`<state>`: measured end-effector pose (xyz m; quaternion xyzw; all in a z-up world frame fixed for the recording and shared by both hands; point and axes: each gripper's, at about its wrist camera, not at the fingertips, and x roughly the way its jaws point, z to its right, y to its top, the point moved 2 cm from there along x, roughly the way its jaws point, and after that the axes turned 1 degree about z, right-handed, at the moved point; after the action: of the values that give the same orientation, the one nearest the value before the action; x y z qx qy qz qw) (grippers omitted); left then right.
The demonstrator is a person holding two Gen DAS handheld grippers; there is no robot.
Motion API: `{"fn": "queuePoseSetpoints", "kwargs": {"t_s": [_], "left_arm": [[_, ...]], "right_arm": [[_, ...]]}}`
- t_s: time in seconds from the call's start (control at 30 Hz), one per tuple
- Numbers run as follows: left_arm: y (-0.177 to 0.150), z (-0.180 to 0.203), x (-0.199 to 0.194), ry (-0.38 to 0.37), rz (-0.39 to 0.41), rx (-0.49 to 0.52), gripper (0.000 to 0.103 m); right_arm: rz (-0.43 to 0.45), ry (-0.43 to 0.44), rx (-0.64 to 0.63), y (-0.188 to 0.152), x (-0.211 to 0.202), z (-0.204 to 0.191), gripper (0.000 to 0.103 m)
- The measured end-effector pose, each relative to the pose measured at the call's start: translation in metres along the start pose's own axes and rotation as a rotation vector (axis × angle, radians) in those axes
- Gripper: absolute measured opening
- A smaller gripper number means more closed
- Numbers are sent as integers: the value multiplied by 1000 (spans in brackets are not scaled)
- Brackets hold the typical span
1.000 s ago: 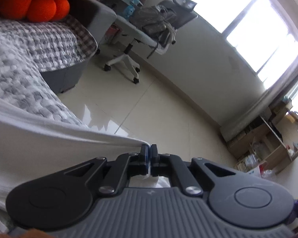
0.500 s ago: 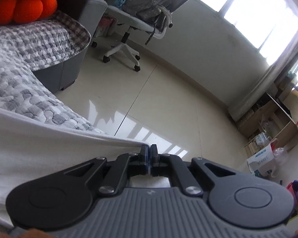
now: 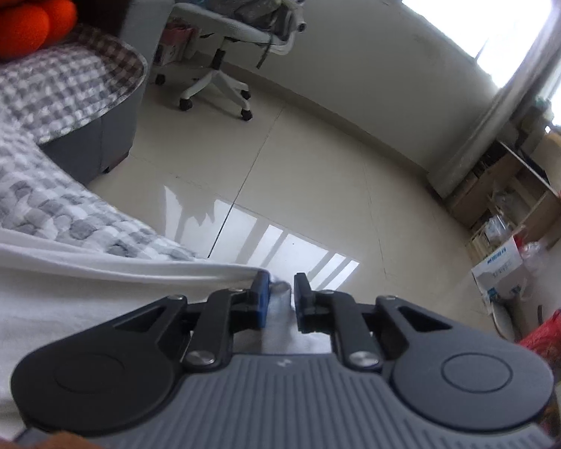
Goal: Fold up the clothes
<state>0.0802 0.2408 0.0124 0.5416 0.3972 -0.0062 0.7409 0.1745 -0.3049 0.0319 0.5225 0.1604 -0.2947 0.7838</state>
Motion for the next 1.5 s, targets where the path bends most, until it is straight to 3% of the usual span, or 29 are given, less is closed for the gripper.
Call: {"fn": "queuePoseSetpoints", "kwargs": {"t_s": [0.17,0.23,0.3,0.47,0.53,0.57,0.67,0.73,0.77,0.8,0.83,0.87,0.93,1.03,1.17,1.3,1.4,1.5], "left_arm": [[2,4,-8,-37,2,52,40],[3,7,-8,-50,-6,78,40],[2,12,-9,-75,-25,109,40],[-4,24,-33,-130,-5,197,40],[-11,28,-49,-187,2,232,40],[-14,30,-57,-217,7,249,40],[-27,37,-84,-316,19,306,40],[-39,47,-98,-399,13,329,40],[-43,51,-104,-443,9,335,40],[-48,55,-109,-488,4,340,40],[-52,60,-114,-518,10,352,40],[-56,66,-118,-544,19,367,41],[-62,79,-117,-565,33,413,41],[-66,88,-102,-557,-9,426,40],[-72,86,-89,-571,-58,440,39],[-76,81,-78,-562,-61,439,39],[-76,81,-74,-553,-64,436,39],[-74,84,-73,-540,-59,447,39]], "right_arm": [[-6,35,232,-14,-7,51,22],[-14,90,386,-26,-6,76,25],[-20,149,459,-35,-4,89,25],[21,226,391,-41,-11,85,27],[60,272,356,-42,-18,80,34],[66,294,350,-44,-19,77,42],[42,324,347,-45,-7,72,44],[70,338,314,-44,-6,66,44],[82,341,306,-44,-6,64,41],[89,335,297,-43,-4,62,22],[96,325,282,-41,-3,60,9],[102,318,273,-39,-3,60,3],[141,316,286,-36,-12,67,3],[182,364,286,-30,-33,80,3],[165,405,216,-10,-75,100,3],[151,494,317,9,-101,133,3],[97,549,434,17,-80,147,3],[4,507,489,16,-35,142,3]]}}
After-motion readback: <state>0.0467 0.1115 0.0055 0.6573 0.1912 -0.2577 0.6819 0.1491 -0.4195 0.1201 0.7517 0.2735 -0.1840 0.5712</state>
